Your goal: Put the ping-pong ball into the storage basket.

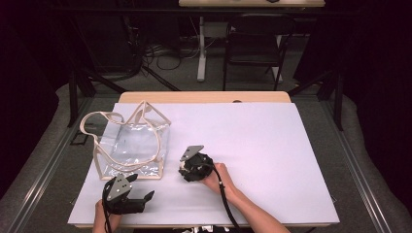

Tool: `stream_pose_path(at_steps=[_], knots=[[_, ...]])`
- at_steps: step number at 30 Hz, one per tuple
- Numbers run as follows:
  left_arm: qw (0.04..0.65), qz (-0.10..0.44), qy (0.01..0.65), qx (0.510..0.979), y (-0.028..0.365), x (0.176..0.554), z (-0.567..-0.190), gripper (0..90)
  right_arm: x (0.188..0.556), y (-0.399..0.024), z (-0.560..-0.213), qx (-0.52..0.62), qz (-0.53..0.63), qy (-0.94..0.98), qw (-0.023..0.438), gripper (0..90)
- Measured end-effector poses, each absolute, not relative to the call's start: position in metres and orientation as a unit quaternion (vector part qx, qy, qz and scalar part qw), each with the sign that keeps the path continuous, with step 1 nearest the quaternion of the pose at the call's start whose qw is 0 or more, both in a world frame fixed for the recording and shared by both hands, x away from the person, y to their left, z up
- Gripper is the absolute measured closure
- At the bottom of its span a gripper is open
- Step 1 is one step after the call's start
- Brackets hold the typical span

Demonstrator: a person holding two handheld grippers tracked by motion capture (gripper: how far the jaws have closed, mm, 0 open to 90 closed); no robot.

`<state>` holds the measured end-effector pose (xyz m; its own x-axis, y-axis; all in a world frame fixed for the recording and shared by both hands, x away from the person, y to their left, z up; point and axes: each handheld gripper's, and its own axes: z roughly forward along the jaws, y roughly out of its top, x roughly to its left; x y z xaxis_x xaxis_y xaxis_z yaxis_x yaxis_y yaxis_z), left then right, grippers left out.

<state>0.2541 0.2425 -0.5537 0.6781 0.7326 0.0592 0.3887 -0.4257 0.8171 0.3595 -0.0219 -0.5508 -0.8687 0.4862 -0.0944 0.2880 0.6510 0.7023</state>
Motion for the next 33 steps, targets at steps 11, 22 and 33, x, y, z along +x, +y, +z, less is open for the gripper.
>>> stream_pose_path(at_steps=[11,22,33], knots=[[0.412,0.209,0.343,0.818,0.243,0.254,-0.554,16.4,0.359,-0.023,-0.55,0.213,0.359,0.898,0.139,50.3],[0.413,0.209,0.343,0.817,0.243,0.254,-0.554,16.4,0.358,-0.026,-0.545,0.215,0.362,0.895,0.146,50.4],[0.412,0.211,0.342,0.818,0.243,0.254,-0.553,16.4,0.358,-0.032,-0.539,0.218,0.365,0.892,0.154,50.4]])
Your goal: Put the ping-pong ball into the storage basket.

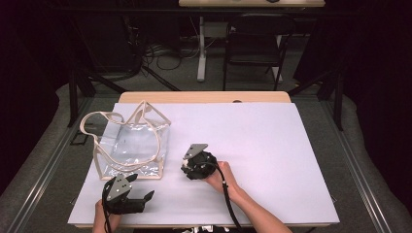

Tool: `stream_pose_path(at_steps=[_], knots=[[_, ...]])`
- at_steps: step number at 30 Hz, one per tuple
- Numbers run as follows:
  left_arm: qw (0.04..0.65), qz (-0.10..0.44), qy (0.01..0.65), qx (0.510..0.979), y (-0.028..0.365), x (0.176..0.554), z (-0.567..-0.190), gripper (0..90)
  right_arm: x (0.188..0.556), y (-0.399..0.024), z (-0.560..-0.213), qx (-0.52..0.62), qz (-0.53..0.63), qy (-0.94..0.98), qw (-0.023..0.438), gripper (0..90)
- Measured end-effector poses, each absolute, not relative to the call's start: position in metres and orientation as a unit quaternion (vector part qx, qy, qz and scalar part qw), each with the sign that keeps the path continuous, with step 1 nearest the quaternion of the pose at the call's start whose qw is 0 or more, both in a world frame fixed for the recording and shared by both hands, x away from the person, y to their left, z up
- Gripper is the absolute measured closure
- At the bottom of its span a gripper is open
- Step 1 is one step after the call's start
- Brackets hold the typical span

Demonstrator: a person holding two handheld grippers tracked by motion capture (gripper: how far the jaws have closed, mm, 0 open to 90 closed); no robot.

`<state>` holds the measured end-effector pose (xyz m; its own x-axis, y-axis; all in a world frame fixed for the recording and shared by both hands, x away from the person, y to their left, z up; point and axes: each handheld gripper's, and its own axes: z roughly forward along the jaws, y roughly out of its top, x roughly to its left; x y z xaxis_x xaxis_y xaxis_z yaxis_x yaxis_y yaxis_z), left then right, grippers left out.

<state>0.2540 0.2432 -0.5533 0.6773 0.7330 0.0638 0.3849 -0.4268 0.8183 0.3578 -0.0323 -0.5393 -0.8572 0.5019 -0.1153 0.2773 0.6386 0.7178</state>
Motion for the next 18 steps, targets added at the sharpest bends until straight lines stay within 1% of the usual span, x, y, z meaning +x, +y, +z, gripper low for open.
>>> stream_pose_path(at_steps=[18], knots=[[0.412,0.212,0.341,0.818,0.243,0.254,-0.553,16.4,0.358,-0.043,-0.532,0.225,0.366,0.888,0.163,50.4]])
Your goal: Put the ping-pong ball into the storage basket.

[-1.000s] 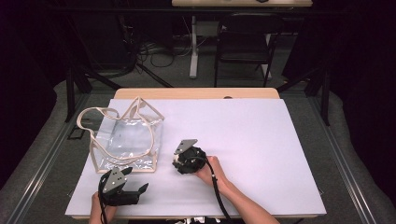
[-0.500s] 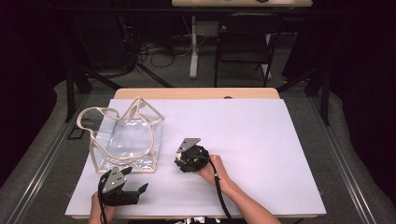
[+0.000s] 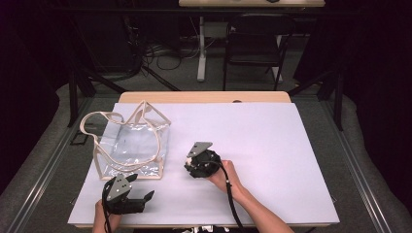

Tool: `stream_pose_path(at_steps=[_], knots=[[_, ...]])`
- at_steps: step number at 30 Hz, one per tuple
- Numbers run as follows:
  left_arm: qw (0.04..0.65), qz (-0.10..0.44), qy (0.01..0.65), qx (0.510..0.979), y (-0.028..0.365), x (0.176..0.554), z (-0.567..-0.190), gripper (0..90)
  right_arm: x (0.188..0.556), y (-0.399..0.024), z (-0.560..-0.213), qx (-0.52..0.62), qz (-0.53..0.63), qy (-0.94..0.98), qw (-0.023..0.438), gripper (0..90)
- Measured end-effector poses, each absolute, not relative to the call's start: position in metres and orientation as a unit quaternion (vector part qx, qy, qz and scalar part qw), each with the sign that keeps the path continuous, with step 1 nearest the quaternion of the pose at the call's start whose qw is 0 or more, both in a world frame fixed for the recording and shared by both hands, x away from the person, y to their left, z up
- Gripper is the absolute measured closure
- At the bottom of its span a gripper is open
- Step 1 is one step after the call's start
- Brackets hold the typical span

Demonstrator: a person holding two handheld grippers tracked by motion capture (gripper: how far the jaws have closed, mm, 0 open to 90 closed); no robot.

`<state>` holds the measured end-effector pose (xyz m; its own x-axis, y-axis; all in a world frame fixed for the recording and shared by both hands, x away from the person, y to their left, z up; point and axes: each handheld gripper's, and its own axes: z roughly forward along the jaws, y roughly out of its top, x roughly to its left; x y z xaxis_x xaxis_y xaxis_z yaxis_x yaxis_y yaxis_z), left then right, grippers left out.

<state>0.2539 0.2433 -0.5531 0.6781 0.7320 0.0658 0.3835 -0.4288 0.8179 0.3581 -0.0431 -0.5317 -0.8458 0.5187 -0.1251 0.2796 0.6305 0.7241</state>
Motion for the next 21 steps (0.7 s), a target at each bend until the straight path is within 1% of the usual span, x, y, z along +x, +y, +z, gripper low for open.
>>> stream_pose_path(at_steps=[21], knots=[[0.413,0.212,0.341,0.818,0.243,0.254,-0.553,16.4,0.357,-0.052,-0.517,0.228,0.376,0.88,0.179,50.4]])
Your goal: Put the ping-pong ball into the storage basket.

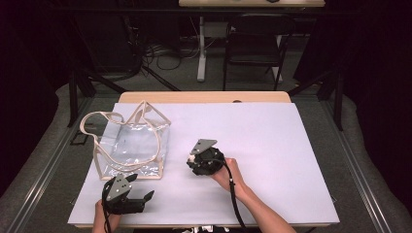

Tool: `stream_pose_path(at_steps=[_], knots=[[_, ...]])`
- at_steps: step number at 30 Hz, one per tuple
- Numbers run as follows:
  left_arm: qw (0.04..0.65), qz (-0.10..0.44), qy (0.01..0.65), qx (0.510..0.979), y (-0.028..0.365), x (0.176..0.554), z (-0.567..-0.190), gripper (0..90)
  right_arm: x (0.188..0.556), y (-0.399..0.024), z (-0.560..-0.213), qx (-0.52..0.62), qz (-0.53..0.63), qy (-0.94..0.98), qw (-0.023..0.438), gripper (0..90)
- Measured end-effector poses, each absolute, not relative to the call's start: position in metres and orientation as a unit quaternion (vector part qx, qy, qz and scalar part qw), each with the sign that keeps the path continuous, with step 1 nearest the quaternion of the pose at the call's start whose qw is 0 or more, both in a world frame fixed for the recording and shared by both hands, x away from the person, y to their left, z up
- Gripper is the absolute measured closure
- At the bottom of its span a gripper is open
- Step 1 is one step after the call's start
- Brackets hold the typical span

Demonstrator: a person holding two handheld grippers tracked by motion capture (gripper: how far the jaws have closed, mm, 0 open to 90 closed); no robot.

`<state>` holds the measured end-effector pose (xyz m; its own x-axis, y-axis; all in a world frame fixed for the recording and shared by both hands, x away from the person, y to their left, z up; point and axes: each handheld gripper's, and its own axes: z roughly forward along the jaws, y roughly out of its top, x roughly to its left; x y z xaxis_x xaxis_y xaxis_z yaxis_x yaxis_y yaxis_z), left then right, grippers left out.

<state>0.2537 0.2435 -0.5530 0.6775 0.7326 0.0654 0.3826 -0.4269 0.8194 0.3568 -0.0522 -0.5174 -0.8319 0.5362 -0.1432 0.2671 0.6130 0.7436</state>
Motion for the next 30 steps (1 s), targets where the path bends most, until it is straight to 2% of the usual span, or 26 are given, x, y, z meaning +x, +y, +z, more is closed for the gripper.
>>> stream_pose_path(at_steps=[30], knots=[[0.414,0.211,0.341,0.817,0.242,0.254,-0.553,16.4,0.356,-0.063,-0.497,0.233,0.393,0.868,0.194,50.5]])
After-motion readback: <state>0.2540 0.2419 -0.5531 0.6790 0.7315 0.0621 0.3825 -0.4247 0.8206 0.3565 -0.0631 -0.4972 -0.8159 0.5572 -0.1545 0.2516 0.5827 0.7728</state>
